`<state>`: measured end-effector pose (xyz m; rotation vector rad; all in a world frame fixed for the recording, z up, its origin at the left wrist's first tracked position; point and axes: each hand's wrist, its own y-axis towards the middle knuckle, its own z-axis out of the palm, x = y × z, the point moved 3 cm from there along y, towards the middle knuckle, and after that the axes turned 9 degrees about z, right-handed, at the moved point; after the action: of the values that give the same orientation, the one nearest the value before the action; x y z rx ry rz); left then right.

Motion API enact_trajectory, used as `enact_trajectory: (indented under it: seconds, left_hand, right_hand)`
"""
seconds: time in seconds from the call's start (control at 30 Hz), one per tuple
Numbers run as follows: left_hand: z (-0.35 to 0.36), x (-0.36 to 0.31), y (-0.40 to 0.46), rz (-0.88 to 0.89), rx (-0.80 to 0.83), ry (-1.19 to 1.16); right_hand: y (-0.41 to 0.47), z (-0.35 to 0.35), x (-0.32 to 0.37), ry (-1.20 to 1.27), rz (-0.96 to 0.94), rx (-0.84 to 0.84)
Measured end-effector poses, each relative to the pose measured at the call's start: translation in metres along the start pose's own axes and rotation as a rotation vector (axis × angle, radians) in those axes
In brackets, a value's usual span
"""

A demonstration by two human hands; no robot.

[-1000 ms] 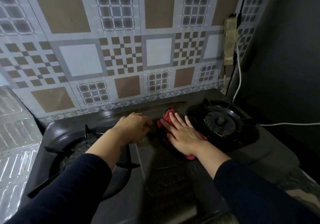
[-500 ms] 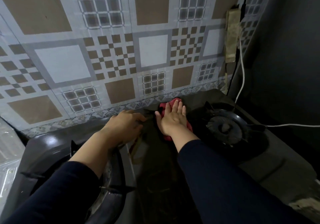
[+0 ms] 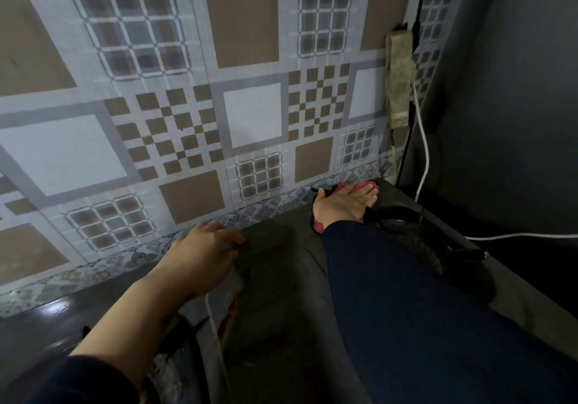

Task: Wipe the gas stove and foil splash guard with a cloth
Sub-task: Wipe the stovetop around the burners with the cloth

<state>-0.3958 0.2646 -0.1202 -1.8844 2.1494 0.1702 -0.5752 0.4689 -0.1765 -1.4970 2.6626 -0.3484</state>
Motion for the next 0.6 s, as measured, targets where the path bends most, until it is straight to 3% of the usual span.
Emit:
enact_trajectory:
  seconds: [0.23,0.6]
  left_hand:
    - [-0.009,0.001,0.006,0.026,-0.033,0.003]
    - [-0.003,-0.012,-0.046,-0.097,-0.029,-0.019]
  right_hand:
    - [-0.013,0.001,0.001,-0.006,-0.043,-0.016]
    - [-0.133,0.033,0.001,-0.068,-0.649,0.017]
